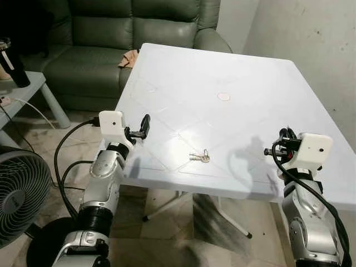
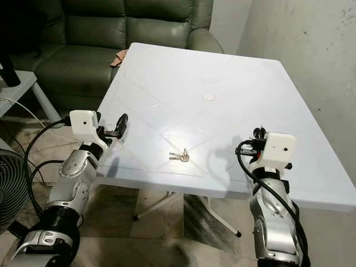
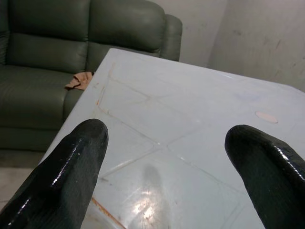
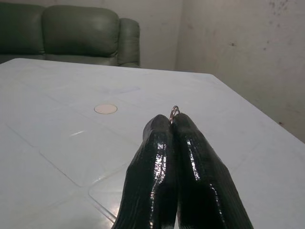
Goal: Hang keys on a hook
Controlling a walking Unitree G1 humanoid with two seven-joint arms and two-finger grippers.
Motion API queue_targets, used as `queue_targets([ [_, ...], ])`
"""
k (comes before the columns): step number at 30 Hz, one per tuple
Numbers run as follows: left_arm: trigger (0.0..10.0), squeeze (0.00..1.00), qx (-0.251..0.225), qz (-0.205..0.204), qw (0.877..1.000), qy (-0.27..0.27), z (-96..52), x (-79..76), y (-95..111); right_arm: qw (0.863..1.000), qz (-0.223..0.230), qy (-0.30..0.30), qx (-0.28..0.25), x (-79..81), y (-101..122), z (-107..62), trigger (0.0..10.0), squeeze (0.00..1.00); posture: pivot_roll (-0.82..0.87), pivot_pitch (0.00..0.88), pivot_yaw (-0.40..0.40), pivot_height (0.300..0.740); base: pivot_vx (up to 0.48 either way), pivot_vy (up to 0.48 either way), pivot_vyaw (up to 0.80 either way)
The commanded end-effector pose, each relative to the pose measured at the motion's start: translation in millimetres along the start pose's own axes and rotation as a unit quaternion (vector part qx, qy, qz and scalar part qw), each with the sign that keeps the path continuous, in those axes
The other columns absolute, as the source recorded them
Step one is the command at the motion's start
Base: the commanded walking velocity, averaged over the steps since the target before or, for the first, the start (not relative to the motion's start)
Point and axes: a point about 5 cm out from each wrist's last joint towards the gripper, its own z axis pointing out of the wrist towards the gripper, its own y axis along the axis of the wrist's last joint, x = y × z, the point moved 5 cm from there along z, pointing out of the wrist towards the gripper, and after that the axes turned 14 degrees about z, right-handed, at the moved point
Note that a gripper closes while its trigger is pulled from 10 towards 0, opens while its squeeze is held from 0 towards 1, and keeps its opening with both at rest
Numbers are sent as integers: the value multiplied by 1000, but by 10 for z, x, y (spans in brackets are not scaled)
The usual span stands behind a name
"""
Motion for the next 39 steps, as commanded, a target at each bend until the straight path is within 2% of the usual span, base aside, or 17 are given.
queue_targets([
  [1, 10000, 0, -3, -3, 1000, -2, 21, -23, 18, 1000, -2, 4, 2, 13, -4, 8, 10000, 0, 26, 55, -47, 740, 0, 0, -725],
  [6, 10000, 0, 3, -4, 1000, -4, 10, -49, -18, 1000, -4, 6, 4, 17, -13, -7, 10000, 0, 23, 50, -50, 740, 0, 246, -730],
  [14, 10000, 0, 15, -1, 1000, -9, 24, -66, -58, 1000, -6, 6, 6, 14, -20, -15, 10000, 0, 17, 49, -48, 740, 0, -1, -727],
  [39, 10000, 0, 10, 8, 1000, -15, 42, -126, -26, 1000, -7, 4, 10, 7, -43, -51, 10000, 0, 11, 40, -39, 740, 0, 19, -728],
])
